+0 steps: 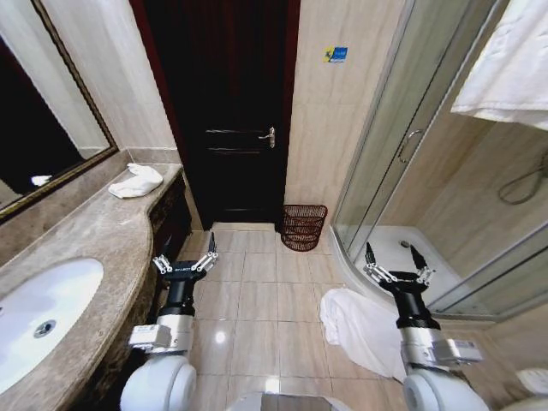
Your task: Discard the used towel into the hamper.
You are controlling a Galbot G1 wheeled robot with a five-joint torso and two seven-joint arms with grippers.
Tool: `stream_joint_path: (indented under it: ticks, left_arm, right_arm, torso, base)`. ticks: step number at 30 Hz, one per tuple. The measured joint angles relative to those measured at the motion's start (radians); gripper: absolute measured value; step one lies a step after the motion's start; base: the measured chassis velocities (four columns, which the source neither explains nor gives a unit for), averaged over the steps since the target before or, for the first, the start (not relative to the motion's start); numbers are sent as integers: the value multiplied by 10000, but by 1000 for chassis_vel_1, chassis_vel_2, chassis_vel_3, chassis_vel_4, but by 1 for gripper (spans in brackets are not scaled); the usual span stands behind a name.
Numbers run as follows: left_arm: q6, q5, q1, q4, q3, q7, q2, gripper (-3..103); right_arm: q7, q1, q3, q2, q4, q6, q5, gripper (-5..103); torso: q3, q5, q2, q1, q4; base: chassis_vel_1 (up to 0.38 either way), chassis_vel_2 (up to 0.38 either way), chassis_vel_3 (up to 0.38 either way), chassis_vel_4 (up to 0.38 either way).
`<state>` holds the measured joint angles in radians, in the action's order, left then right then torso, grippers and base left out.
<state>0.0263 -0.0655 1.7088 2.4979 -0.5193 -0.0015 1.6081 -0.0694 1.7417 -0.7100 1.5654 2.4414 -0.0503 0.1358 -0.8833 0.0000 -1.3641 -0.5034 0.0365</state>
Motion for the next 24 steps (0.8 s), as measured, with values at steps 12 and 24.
stream_joint_path:
  ticks: [12, 24]
  left_arm:
    - [9, 719, 587, -1006, -34, -44, 0, 100]
    - [984, 1324, 350, -1578, 294, -1539, -1, 97]
  right_arm:
    - [-467, 196, -135, 114, 37, -137, -29, 100]
    - [-657, -141, -150, 114, -176, -273, 180, 100]
  torso:
    - [0, -1, 0, 0, 0]
    - [0, 0, 0, 2, 0]
  base:
    - [0, 0, 0, 0]
    - [0, 0, 0, 0]
